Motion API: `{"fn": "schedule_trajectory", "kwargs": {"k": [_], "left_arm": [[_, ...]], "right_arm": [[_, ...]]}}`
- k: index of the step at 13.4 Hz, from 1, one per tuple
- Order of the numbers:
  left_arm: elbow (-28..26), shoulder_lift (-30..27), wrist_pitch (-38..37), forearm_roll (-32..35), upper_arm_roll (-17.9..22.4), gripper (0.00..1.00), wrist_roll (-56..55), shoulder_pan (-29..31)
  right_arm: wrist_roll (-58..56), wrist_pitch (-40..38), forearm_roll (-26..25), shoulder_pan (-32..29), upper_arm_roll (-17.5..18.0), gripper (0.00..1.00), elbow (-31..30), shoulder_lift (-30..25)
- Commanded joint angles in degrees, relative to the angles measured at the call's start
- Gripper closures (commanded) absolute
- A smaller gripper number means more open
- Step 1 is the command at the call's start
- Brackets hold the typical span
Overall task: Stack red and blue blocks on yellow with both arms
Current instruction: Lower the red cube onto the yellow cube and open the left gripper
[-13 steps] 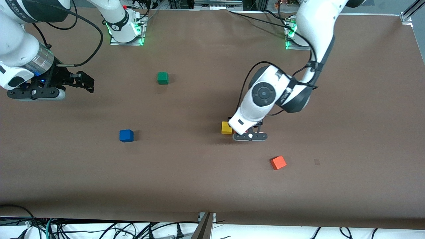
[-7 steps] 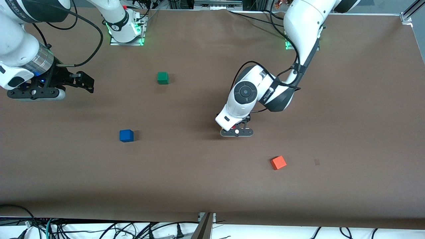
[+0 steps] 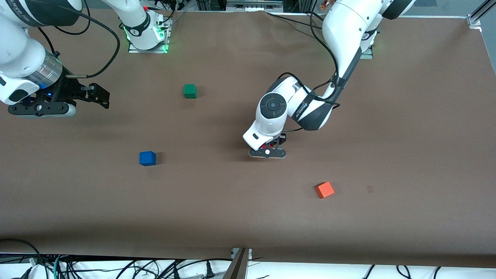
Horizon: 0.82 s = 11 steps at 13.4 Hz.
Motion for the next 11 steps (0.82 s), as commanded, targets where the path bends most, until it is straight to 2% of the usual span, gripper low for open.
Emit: {"fn": "schedule_trajectory", "kwargs": {"k": [1, 4, 6, 9, 11], "left_arm": [[1.94, 0.94, -1.28, 3.15, 0.69, 1.0, -0.67, -1.22], [1.94, 1.38, -1.28, 3.25, 0.68, 1.0, -0.67, -1.23], [2.46, 1.29, -1.28, 2.72, 0.68, 0.01, -1.02, -1.05], [2.99, -1.24, -2.25, 2.63, 0.68, 0.0, -1.73, 1.05], [4.82, -3.88, -5.31, 2.63, 0.68, 0.0, -0.94, 5.6]], "right_arm": [[-0.37, -0.64, 0.92, -0.37, 0.03, 0.0, 0.81, 0.14], [-0.28, -0.55, 0.83, -0.28, 0.03, 0.0, 0.81, 0.14], [-0.37, -0.64, 0.83, -0.28, 0.03, 0.0, 1.16, 0.14], [0.24, -0.81, 0.74, -0.11, 0.03, 0.0, 1.17, 0.14], [0.51, -0.73, 0.39, -0.11, 0.03, 0.0, 1.16, 1.1]]}}
